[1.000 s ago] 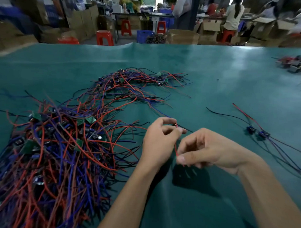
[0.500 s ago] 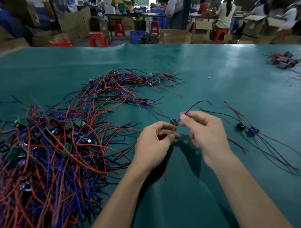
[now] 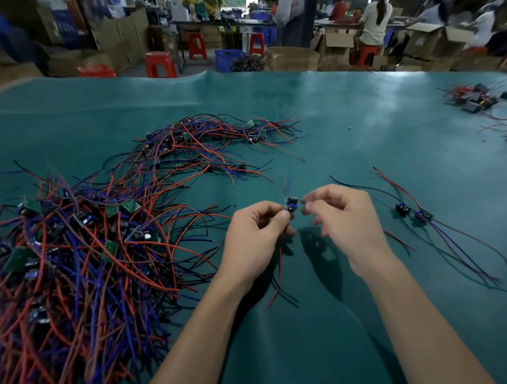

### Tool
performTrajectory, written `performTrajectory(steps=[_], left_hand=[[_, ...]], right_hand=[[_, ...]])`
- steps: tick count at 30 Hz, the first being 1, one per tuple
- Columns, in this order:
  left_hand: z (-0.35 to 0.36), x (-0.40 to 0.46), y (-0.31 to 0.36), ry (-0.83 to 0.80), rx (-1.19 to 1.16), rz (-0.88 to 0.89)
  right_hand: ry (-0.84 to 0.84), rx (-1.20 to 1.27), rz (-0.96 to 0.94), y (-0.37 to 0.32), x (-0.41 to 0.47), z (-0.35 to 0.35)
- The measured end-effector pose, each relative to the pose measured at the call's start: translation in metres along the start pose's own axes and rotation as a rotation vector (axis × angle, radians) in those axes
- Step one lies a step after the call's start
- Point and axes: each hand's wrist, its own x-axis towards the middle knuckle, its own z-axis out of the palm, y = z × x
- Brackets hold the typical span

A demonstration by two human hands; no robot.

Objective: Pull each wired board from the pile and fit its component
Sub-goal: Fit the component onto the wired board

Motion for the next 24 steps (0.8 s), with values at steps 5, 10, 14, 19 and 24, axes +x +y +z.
performTrajectory(steps=[5,10,14,19,24], left_hand=[[0.001,-0.003,0.001,-0.155,0.0,0.016],[-0.001,-0.003,0.004,-0.187,0.029,-0.006],[-0.002,-0.003,0.003,-0.221,0.038,-0.019],[-0.002,-0.002,0.002,-0.202,0.049,-0.022],[0.0,0.001,0.0,-0.003,-0.054,0.014]], right_hand=[[-0.295,0.463,0.291,-0.003,-0.003,0.002],[-0.021,0.084,-0.019,0.004,0.004,-0.009],[0.21,0.044,-0.086,0.009,0.014,-0.03],[0.556,0.523,0.051,0.007,0.016,-0.047],[0.535,0.588,0.241,0.0,0.012,-0.041]])
